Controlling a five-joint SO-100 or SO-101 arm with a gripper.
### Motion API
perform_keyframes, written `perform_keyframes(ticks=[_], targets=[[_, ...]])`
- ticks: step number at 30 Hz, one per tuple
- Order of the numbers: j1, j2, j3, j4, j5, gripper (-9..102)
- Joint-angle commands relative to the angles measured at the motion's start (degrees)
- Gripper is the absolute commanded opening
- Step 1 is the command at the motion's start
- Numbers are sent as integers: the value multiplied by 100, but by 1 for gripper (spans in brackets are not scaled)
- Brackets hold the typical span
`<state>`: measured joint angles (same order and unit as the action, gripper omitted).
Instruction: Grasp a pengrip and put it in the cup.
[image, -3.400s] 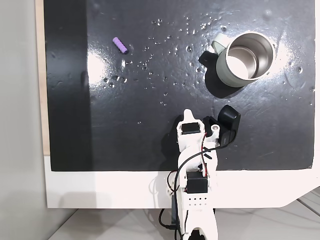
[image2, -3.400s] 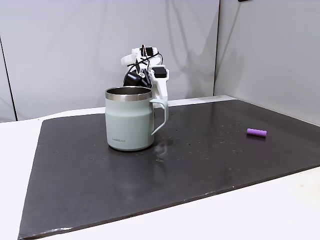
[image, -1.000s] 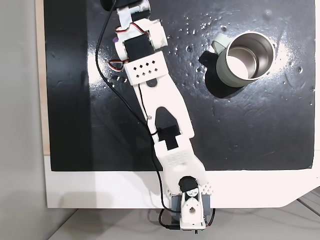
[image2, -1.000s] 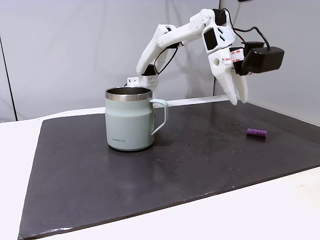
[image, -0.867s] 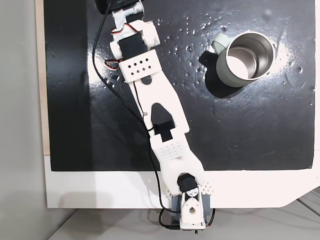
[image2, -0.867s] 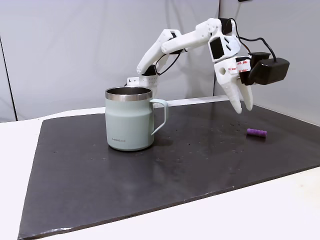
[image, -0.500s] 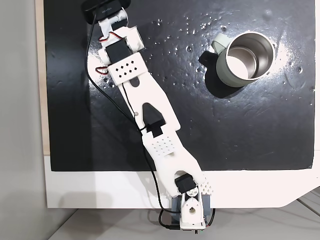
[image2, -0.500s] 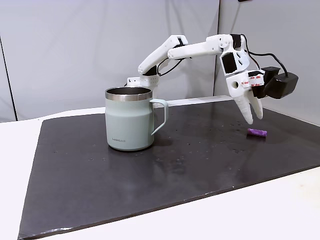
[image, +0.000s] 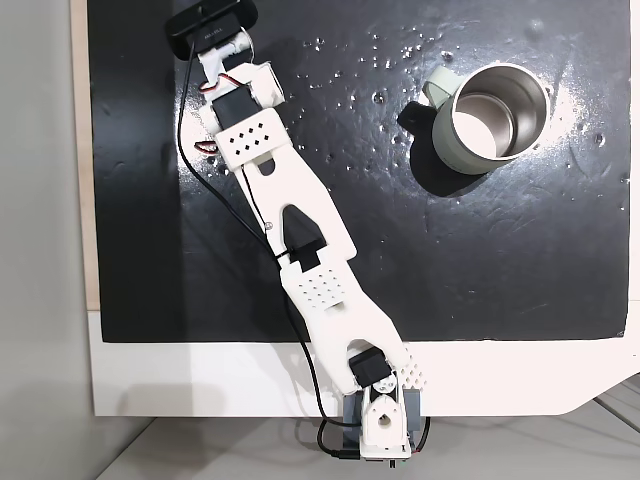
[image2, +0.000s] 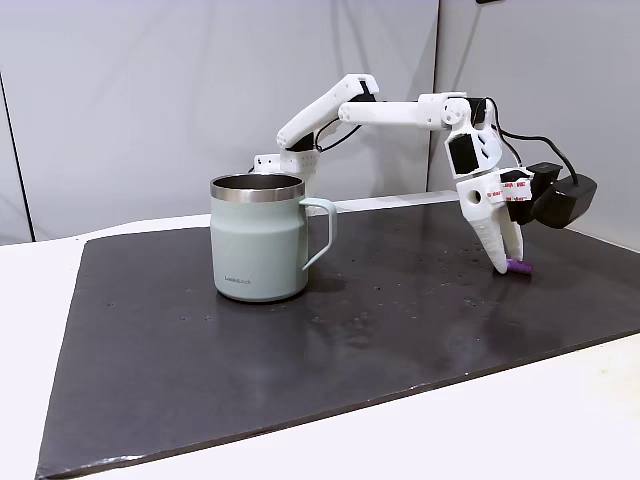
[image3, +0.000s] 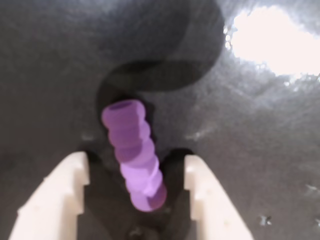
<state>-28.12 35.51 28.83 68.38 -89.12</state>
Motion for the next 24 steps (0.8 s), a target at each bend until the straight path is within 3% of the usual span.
perform_keyframes(ticks=[1, 6, 16, 21, 24], targets=[[-9, 97, 62, -264, -26, 20], [-9, 0, 132, -404, -26, 10], [0, -18, 229, -422, -53, 0], [18, 9, 211, -422, 97, 0], [9, 185, -44, 9, 290, 0]])
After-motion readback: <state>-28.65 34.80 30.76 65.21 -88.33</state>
